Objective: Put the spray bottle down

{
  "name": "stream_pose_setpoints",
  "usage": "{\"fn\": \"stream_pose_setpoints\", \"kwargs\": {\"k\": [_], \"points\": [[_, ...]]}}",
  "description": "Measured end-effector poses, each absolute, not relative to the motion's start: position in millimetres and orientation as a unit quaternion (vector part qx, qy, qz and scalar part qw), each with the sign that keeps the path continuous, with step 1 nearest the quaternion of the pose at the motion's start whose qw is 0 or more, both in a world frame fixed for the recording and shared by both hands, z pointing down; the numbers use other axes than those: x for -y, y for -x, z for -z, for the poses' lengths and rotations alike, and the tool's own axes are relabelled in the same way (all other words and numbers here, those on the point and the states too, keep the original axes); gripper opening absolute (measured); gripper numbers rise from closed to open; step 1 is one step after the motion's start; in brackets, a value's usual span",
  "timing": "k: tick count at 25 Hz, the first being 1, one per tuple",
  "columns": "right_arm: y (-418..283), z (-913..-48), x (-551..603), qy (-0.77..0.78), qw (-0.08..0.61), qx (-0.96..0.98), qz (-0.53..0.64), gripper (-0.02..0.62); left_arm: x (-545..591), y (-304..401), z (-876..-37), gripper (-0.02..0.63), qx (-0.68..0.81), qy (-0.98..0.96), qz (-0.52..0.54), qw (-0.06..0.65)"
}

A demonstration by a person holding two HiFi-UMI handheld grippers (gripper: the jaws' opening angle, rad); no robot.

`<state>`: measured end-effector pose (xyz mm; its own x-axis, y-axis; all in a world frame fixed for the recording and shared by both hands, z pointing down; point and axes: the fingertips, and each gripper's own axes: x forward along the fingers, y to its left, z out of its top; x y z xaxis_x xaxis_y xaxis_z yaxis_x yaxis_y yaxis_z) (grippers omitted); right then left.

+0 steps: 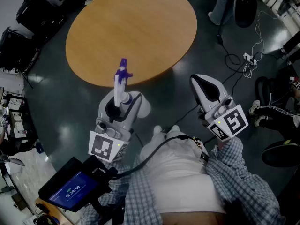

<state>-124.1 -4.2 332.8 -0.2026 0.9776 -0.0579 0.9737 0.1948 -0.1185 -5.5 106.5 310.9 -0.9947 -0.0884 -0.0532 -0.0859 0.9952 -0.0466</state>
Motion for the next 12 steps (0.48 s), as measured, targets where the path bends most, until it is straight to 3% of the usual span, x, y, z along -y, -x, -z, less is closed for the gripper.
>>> {"fn": "stream_pose_setpoints", "kwargs": {"k": [12], "points": [[123.6,-333.7,6.1,0.63,0.019,0.774,-0.062,0.005,-104.5,6.0,-312.0,0.173,-0.998,0.045,0.021,0.023]]}}
